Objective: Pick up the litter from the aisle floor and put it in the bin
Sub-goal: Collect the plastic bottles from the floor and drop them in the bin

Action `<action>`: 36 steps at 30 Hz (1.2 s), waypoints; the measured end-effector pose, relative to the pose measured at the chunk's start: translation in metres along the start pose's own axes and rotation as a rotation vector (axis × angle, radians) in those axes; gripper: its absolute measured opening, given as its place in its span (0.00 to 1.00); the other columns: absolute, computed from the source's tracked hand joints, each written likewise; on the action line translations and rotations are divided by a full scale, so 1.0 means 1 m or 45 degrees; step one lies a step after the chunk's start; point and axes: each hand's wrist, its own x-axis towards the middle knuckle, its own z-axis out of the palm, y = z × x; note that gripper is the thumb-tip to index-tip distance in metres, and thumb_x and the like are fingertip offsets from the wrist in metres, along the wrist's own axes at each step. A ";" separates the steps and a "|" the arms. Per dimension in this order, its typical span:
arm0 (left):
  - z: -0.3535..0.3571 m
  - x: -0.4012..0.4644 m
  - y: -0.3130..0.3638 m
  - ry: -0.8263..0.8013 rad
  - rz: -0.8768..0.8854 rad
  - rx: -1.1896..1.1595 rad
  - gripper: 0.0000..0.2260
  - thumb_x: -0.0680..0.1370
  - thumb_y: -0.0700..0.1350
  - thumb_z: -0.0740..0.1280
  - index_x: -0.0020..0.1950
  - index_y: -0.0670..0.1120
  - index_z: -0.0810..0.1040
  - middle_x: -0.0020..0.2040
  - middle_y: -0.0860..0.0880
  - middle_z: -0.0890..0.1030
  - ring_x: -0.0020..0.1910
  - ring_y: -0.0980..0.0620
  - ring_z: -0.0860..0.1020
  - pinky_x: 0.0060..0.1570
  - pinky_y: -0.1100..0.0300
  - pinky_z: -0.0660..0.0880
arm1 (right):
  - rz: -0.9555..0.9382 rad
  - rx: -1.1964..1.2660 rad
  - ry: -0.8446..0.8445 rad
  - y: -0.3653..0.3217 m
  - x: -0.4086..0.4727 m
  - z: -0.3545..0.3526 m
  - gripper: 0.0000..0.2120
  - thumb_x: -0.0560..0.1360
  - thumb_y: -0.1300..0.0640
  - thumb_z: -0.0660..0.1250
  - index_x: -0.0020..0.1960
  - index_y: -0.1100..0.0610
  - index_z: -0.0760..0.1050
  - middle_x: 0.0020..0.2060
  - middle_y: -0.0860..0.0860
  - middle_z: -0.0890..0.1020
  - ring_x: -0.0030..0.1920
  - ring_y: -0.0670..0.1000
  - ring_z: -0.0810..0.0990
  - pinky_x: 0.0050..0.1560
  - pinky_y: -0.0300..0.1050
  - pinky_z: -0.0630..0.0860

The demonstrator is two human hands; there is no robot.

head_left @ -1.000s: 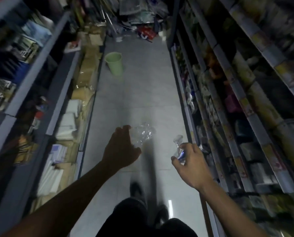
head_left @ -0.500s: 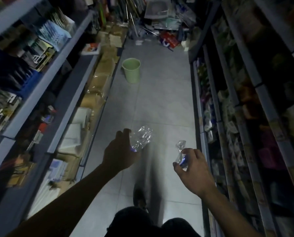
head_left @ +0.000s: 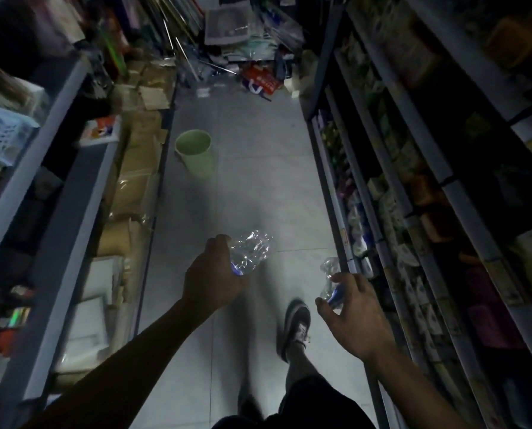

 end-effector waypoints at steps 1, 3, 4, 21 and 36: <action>0.002 0.019 0.007 -0.001 0.013 0.002 0.32 0.64 0.55 0.77 0.65 0.53 0.70 0.58 0.53 0.76 0.52 0.47 0.80 0.49 0.55 0.77 | 0.000 0.017 0.018 0.002 0.020 -0.002 0.19 0.72 0.46 0.72 0.60 0.45 0.70 0.49 0.44 0.73 0.49 0.39 0.72 0.49 0.40 0.71; 0.004 0.059 0.024 0.008 0.026 0.022 0.32 0.64 0.56 0.77 0.65 0.53 0.70 0.57 0.52 0.76 0.52 0.46 0.80 0.49 0.54 0.78 | -0.010 0.049 0.052 0.009 0.062 -0.007 0.19 0.72 0.47 0.73 0.58 0.46 0.71 0.48 0.44 0.74 0.48 0.36 0.72 0.48 0.38 0.70; 0.005 0.078 0.031 0.020 0.030 0.043 0.32 0.63 0.56 0.77 0.64 0.53 0.70 0.57 0.51 0.76 0.52 0.45 0.81 0.49 0.53 0.78 | -0.029 0.054 0.058 0.013 0.084 -0.009 0.18 0.71 0.47 0.73 0.58 0.47 0.71 0.47 0.44 0.75 0.47 0.36 0.71 0.48 0.39 0.71; -0.044 0.294 0.042 0.261 -0.283 0.083 0.37 0.63 0.55 0.82 0.67 0.50 0.71 0.51 0.52 0.76 0.42 0.56 0.75 0.32 0.68 0.63 | -0.490 0.018 -0.145 -0.048 0.405 -0.009 0.21 0.69 0.50 0.75 0.59 0.52 0.74 0.48 0.46 0.72 0.47 0.50 0.75 0.42 0.49 0.79; -0.141 0.537 -0.033 0.311 -0.312 0.016 0.35 0.63 0.55 0.83 0.64 0.49 0.72 0.49 0.55 0.75 0.44 0.57 0.75 0.39 0.64 0.68 | -0.560 0.009 -0.177 -0.184 0.627 0.051 0.24 0.70 0.44 0.72 0.62 0.49 0.70 0.48 0.44 0.74 0.47 0.44 0.75 0.42 0.32 0.73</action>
